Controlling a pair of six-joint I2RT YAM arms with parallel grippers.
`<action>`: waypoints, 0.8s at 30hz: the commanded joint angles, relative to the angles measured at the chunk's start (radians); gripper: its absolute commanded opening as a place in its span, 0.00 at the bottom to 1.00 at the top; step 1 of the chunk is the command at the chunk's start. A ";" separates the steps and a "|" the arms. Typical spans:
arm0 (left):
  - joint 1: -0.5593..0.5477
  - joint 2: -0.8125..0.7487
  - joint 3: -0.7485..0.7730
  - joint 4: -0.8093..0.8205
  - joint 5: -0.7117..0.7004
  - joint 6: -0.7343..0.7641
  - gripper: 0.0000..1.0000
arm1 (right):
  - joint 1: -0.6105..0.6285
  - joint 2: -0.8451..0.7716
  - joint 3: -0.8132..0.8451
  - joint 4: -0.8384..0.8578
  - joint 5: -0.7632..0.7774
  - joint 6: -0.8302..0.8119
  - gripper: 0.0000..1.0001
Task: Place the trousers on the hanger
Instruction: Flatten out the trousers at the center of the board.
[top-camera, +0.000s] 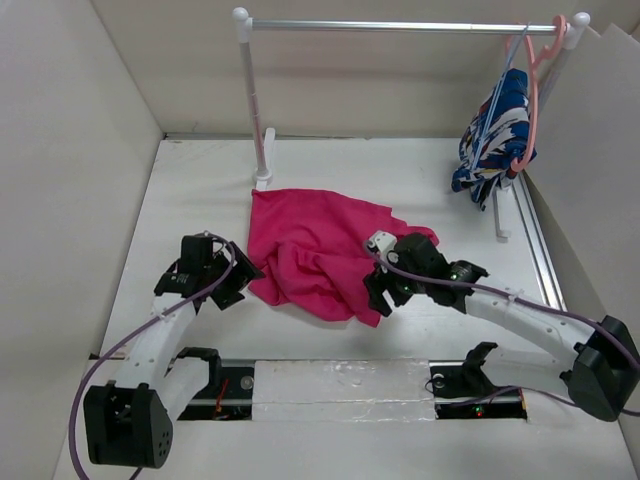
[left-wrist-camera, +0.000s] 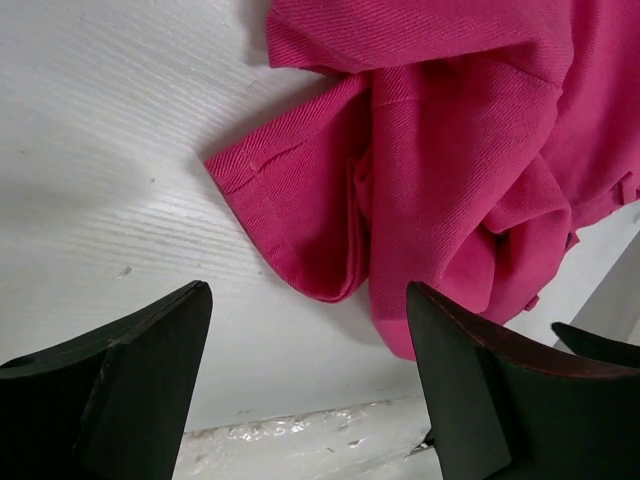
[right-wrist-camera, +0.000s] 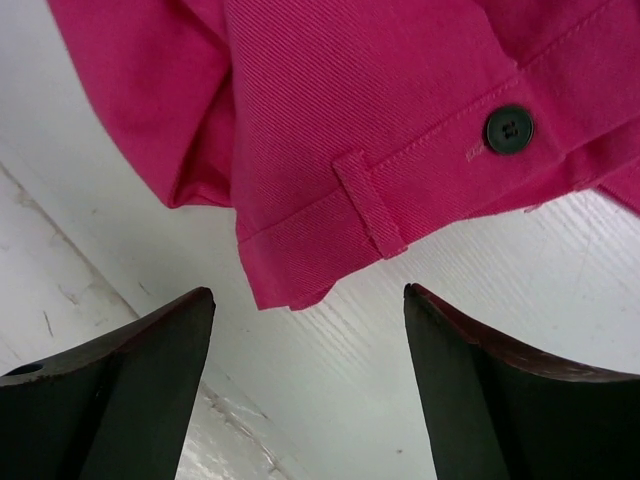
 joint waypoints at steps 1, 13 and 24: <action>-0.001 0.046 -0.025 0.062 0.017 -0.051 0.75 | 0.007 0.029 -0.033 0.111 0.025 0.077 0.82; -0.021 0.229 -0.059 0.264 -0.127 -0.129 0.00 | 0.060 0.148 -0.158 0.275 0.014 0.235 0.19; 0.021 0.228 1.072 -0.055 -0.461 0.001 0.00 | 0.060 0.098 0.993 -0.344 0.345 -0.199 0.00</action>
